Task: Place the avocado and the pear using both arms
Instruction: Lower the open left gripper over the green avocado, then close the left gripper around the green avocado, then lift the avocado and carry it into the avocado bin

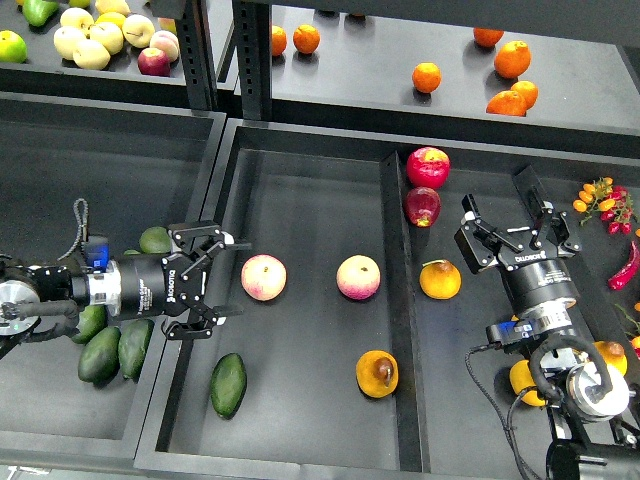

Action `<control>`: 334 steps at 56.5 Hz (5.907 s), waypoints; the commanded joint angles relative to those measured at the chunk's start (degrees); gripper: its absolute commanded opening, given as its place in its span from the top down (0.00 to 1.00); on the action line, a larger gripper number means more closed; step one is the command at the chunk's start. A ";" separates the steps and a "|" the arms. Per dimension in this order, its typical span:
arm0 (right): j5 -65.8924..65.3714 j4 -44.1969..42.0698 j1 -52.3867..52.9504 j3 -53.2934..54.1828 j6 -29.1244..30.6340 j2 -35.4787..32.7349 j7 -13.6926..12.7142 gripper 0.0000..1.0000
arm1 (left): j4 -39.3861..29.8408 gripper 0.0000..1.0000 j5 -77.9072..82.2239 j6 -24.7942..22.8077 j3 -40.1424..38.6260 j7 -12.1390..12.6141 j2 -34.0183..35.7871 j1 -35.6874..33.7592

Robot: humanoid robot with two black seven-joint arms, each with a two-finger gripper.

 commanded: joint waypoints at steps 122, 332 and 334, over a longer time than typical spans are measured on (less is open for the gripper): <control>1.06 1.54 -0.27 6.56 -2.22 0.00 -0.07 0.00 | 16.22 0.00 10.37 0.01 58.42 -0.01 -25.53 -33.65; 1.06 1.62 -0.79 6.21 -2.04 0.00 -0.07 0.00 | 35.03 0.81 10.99 0.01 48.66 -0.01 -19.65 -33.48; 1.06 1.54 -0.79 6.21 -2.04 0.00 -0.07 0.00 | 34.42 0.81 10.99 0.01 48.66 -0.01 -18.68 -33.48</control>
